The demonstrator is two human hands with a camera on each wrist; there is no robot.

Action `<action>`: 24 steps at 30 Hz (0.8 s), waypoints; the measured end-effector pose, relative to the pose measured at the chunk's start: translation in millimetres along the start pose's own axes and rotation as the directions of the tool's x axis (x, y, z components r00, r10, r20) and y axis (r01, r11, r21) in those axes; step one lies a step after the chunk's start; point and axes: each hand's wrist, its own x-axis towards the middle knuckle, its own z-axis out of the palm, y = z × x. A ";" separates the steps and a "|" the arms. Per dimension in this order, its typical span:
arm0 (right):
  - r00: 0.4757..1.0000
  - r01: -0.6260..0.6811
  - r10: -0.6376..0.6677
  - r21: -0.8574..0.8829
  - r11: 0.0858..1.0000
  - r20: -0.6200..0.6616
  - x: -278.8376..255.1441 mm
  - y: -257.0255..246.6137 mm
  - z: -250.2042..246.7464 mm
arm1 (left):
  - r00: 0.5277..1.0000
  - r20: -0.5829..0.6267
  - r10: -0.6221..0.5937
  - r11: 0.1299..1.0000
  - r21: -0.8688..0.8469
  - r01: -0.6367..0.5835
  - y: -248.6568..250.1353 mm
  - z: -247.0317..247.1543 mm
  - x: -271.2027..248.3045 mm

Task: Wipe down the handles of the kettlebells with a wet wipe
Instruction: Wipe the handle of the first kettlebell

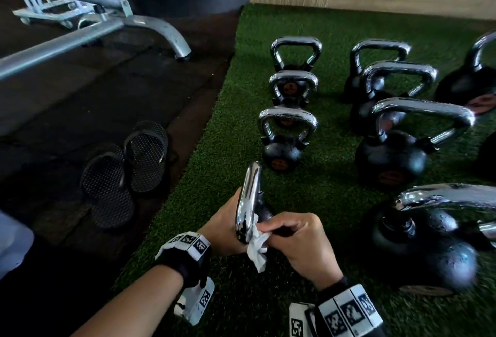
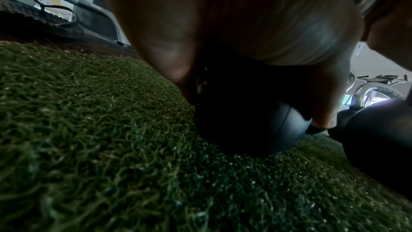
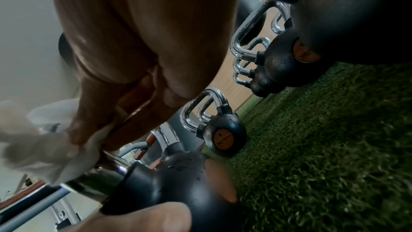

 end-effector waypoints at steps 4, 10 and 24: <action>1.000 0.029 -0.028 -0.110 0.994 0.013 5.1 5.9 -0.7 | 0.998 0.050 -0.025 0.997 0.073 0.021 1.4 -1.0 0.6; 0.997 0.029 -0.020 -0.138 0.990 0.068 19.6 4.6 -10.6 | 0.999 0.045 0.013 0.997 0.074 -0.016 11.6 -3.0 2.2; 0.863 -0.002 0.113 -0.221 0.975 0.492 47.0 -12.9 -17.1 | 0.993 0.057 0.101 0.982 0.152 -0.109 0.9 0.0 0.3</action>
